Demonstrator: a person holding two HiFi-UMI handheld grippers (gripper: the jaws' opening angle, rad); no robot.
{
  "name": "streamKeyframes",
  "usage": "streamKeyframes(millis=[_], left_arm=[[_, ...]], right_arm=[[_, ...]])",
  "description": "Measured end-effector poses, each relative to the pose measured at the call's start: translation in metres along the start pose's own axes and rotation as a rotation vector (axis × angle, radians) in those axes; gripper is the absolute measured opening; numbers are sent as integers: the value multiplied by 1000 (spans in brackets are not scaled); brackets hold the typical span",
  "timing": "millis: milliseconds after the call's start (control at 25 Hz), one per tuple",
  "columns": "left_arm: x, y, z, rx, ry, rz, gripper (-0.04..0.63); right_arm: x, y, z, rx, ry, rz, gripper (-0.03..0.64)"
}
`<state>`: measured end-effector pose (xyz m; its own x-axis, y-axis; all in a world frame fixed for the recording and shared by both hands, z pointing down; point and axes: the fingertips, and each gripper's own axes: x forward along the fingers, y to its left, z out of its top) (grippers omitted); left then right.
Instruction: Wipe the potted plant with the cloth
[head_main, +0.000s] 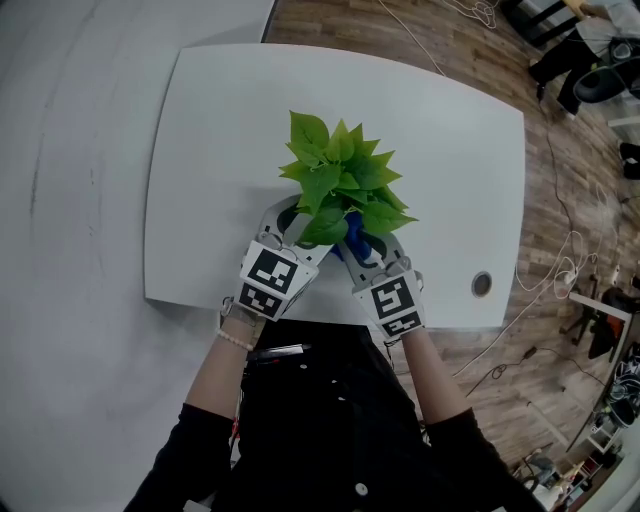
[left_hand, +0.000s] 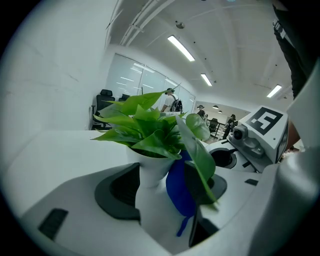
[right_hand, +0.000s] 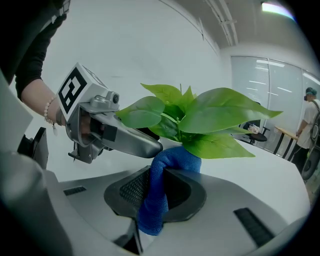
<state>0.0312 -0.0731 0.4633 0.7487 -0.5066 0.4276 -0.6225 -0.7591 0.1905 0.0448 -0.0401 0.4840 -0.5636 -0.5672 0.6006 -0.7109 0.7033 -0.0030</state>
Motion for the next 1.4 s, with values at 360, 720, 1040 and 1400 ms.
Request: streamKeyframes(millis=[360, 720, 1040, 1400], left_arm=[[-10, 9, -2, 2, 11, 4, 278], [-14, 30, -4, 4, 6, -37, 299], [5, 29, 14, 1, -21, -74, 318], [20, 37, 23, -16, -66, -60, 321]], right_arm=[[-4, -19, 2, 100, -8, -59, 94], [6, -50, 1, 94, 15, -115, 94], [11, -82, 7, 78, 14, -144, 94], [19, -102, 11, 28, -3, -140, 94]])
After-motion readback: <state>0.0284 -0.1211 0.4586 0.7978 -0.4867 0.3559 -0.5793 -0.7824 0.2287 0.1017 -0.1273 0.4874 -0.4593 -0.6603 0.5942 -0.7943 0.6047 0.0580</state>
